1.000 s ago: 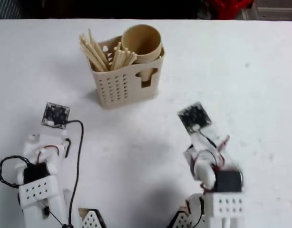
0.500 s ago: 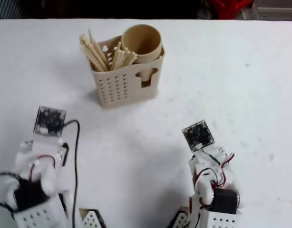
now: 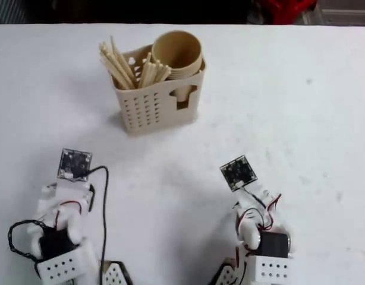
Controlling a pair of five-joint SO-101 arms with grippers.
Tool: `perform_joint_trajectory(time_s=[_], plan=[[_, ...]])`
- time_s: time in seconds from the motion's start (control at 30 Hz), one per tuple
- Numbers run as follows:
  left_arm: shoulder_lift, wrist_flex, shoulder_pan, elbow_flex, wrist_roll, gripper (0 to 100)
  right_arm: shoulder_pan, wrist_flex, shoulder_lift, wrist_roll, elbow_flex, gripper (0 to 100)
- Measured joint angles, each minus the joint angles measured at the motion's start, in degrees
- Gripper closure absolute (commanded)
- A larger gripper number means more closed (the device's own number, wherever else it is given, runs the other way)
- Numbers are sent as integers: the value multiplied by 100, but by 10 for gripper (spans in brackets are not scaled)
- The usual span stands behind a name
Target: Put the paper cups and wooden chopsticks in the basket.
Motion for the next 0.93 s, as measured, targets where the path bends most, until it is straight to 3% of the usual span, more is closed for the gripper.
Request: perform_joint_trajectory(time_s=[0.93], plan=[[97, -53, 0, 9, 0, 762, 0, 9, 0, 0, 0, 978]])
